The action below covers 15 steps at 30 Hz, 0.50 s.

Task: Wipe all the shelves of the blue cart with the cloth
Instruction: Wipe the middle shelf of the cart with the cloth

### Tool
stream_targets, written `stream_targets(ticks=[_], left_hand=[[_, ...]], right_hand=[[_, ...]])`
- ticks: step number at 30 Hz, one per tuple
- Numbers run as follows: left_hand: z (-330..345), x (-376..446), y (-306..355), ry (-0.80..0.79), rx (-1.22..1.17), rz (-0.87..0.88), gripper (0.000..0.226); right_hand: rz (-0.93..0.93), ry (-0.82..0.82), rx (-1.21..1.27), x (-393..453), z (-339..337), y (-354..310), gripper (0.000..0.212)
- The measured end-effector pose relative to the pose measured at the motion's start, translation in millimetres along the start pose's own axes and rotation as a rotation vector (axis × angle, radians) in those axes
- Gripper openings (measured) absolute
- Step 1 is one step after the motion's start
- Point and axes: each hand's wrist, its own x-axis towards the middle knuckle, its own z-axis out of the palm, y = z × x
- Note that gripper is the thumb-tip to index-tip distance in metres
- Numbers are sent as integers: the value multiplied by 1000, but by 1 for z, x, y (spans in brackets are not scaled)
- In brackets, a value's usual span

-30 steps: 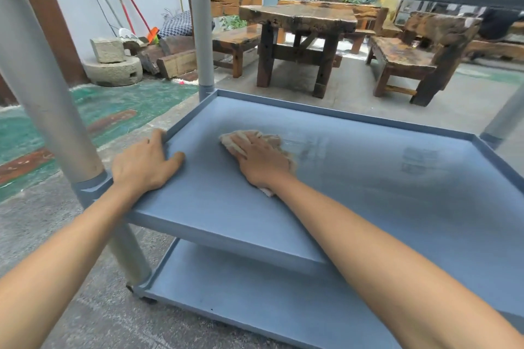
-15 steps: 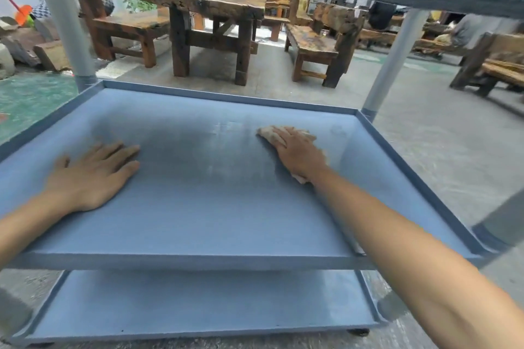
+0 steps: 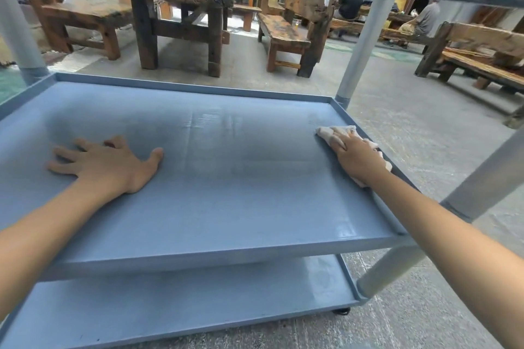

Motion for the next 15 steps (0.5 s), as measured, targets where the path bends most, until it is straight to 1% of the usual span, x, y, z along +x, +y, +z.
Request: stream_targets(ticks=[5, 8, 12, 13, 14, 15], left_hand=[[2, 5, 2, -30, 17, 7, 110], [0, 3, 2, -40, 17, 12, 113], [-5, -5, -4, -77, -8, 31, 114], [-9, -7, -7, -93, -23, 48, 113], [-11, -9, -14, -104, -40, 80, 111], [-13, -8, -20, -109, -63, 147, 106]], right_hand=[[-91, -17, -49, -80, -8, 32, 51], [-22, 12, -97, -112, -13, 42, 57], [13, 108, -123, -116, -18, 22, 46], [7, 122, -80, -118, -20, 16, 43], [0, 137, 29, -123, -22, 11, 40], [-4, 158, 198, -129, -27, 7, 40]])
